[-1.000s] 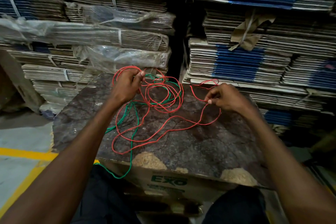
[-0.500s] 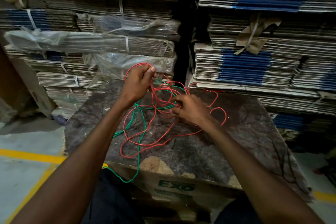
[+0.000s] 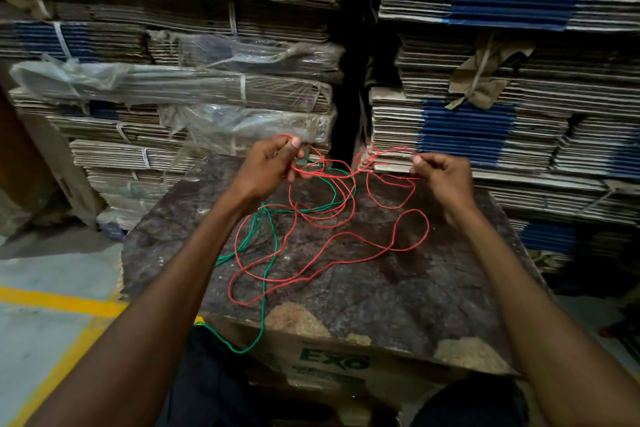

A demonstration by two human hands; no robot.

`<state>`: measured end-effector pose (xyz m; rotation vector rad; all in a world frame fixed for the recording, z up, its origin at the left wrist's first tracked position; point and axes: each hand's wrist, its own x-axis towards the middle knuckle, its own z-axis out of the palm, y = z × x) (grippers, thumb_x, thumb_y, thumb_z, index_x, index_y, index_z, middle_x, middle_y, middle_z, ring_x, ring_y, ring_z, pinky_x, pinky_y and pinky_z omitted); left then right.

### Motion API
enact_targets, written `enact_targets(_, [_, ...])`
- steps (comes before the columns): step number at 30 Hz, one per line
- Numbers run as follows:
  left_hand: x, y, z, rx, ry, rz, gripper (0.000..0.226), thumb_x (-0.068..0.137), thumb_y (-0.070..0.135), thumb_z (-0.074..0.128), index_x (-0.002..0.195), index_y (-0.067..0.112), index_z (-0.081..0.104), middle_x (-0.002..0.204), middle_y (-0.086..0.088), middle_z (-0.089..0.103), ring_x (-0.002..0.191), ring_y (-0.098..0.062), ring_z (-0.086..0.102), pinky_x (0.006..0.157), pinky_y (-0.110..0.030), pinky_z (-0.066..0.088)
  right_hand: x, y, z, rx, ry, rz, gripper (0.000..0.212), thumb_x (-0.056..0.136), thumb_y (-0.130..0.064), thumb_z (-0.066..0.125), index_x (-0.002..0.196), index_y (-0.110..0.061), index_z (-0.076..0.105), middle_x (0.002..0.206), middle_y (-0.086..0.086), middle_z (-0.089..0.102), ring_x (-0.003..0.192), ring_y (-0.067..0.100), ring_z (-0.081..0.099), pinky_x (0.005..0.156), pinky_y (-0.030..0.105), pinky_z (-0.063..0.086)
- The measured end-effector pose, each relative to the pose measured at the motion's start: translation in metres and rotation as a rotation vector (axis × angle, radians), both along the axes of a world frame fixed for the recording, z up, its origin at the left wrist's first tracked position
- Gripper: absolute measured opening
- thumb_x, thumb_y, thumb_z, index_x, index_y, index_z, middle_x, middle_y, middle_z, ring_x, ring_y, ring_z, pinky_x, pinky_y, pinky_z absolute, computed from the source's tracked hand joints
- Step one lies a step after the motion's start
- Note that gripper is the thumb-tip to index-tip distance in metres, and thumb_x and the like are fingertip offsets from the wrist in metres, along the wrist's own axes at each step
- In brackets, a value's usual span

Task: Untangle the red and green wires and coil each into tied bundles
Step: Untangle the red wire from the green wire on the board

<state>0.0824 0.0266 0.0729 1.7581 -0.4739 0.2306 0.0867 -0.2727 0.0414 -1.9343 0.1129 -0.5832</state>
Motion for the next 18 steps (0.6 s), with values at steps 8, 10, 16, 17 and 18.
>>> enact_targets(8, [-0.007, -0.022, 0.003, -0.155, 0.192, -0.104, 0.03, 0.104, 0.016, 0.037, 0.079, 0.011, 0.052, 0.04, 0.002, 0.042, 0.057, -0.013, 0.07, 0.044, -0.014, 0.038, -0.025, 0.016, 0.01, -0.647, 0.025, 0.242, 0.054, 0.078, -0.001, 0.064, 0.128, -0.021, 0.063, 0.131, 0.001, 0.063, 0.122, 0.016, 0.057, 0.106, 0.033, 0.043])
enact_targets(10, [-0.008, -0.025, 0.006, -0.185, 0.229, -0.112, 0.03, 0.105, 0.019, 0.037, 0.079, 0.012, 0.051, 0.04, 0.002, 0.042, 0.063, -0.014, 0.071, 0.037, -0.01, 0.029, -0.043, 0.04, 0.019, -0.501, -0.062, 0.336, 0.048, 0.08, -0.011, 0.065, 0.127, -0.021, 0.064, 0.126, -0.001, 0.065, 0.118, 0.014, 0.059, 0.104, 0.029, 0.043])
enact_targets(16, [-0.012, -0.03, 0.013, -0.268, 0.285, -0.123, 0.027, 0.103, 0.028, 0.039, 0.081, 0.018, 0.051, 0.043, 0.005, 0.048, 0.076, -0.016, 0.073, 0.043, -0.018, 0.022, -0.063, 0.079, 0.002, -0.32, 0.05, 0.561, 0.045, 0.077, -0.034, 0.078, 0.118, -0.019, 0.069, 0.114, -0.01, 0.071, 0.107, 0.002, 0.064, 0.101, 0.033, 0.048])
enact_targets(17, [-0.014, -0.031, 0.014, -0.272, 0.295, -0.128, 0.027, 0.103, 0.028, 0.039, 0.082, 0.019, 0.051, 0.044, 0.005, 0.048, 0.077, -0.016, 0.073, 0.044, -0.02, 0.022, -0.063, 0.081, -0.001, -0.324, 0.024, 0.542, 0.037, 0.078, -0.035, 0.076, 0.112, -0.019, 0.072, 0.109, -0.009, 0.072, 0.102, 0.005, 0.066, 0.097, 0.037, 0.05])
enact_targets(18, [-0.015, -0.032, 0.014, -0.274, 0.304, -0.128, 0.026, 0.103, 0.029, 0.039, 0.082, 0.019, 0.051, 0.044, 0.005, 0.048, 0.078, -0.016, 0.073, 0.046, -0.021, 0.022, -0.062, 0.082, -0.003, -0.326, -0.01, 0.526, 0.029, 0.08, -0.036, 0.073, 0.103, -0.02, 0.074, 0.102, -0.009, 0.073, 0.095, 0.009, 0.067, 0.09, 0.04, 0.051])
